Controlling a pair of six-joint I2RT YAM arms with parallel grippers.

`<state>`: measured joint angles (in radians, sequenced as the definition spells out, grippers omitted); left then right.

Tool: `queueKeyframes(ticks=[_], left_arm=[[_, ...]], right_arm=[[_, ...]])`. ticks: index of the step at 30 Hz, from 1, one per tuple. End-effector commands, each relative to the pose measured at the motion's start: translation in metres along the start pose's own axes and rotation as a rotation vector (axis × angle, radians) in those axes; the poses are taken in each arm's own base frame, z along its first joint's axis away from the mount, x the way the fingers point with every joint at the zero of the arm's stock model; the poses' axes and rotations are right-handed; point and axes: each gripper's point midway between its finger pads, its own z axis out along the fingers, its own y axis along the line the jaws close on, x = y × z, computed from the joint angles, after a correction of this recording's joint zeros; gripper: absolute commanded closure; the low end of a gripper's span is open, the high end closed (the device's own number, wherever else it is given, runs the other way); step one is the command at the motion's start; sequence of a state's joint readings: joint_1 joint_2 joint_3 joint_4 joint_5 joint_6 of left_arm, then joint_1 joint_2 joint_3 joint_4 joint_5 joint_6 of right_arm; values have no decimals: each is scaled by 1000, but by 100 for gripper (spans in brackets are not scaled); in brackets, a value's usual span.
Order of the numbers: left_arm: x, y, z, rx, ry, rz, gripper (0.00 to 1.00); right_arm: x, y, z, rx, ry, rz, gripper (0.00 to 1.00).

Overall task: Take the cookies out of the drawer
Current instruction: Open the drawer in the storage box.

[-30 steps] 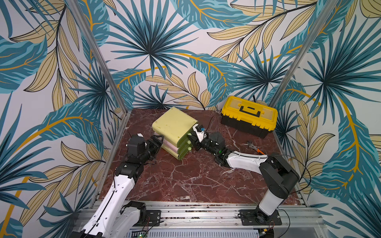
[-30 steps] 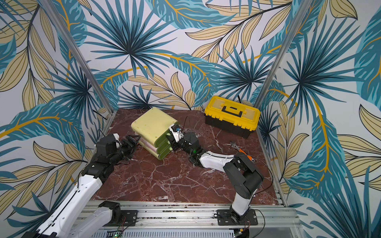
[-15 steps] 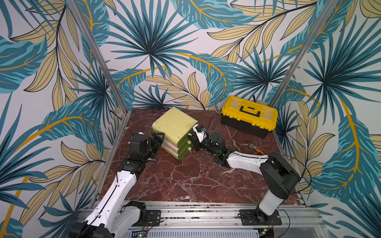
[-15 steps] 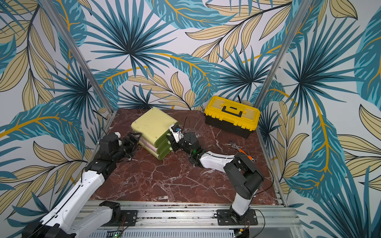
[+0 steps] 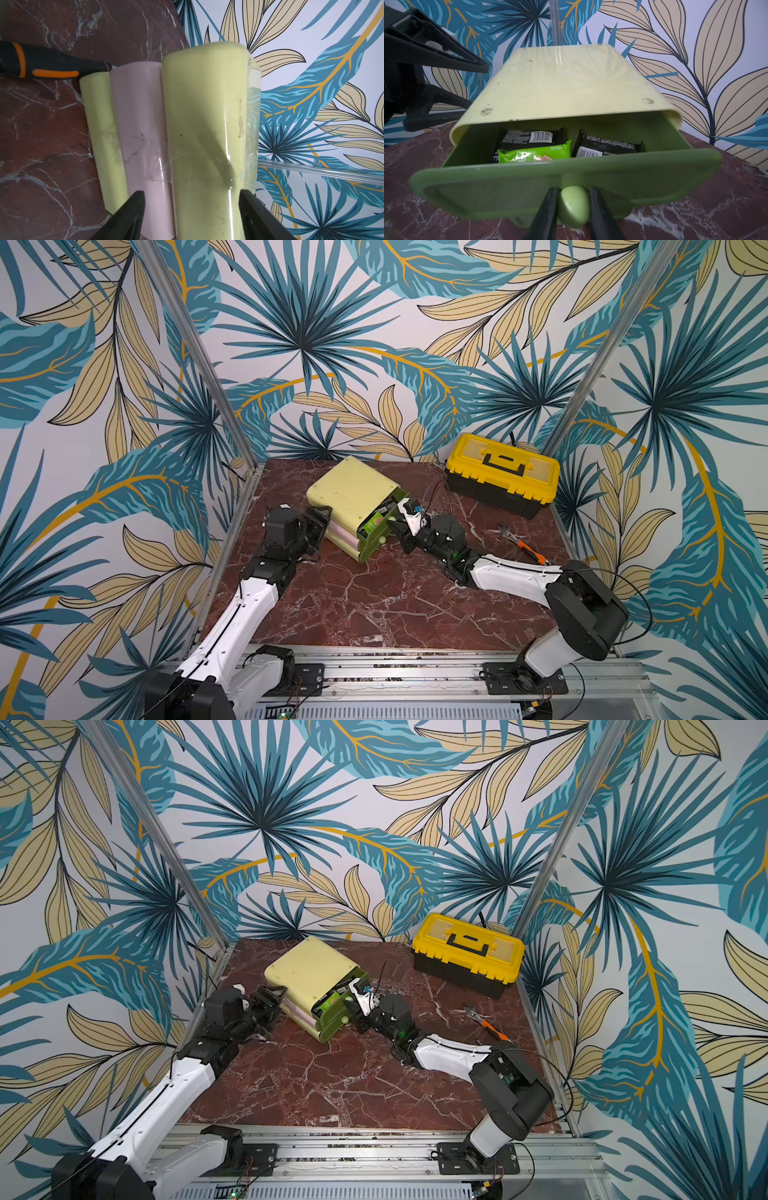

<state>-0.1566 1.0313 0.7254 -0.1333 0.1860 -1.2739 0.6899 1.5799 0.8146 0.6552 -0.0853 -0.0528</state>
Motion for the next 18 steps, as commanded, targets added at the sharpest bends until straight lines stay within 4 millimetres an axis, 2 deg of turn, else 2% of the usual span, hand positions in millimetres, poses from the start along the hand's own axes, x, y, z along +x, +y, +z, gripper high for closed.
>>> queueKeyframes(ticks=[1,11,18], left_arm=[[-5,-22,-4,63,-19,14,27],[-5,-19,-1,56,-18,11,29],[-4,-17,1,52,-16,12,35]], right_arm=[[8,5,-13,-10,32,-15,82],[16,6,-40,-2,70,-31,82],[20,6,-53,3,84,-30,82]])
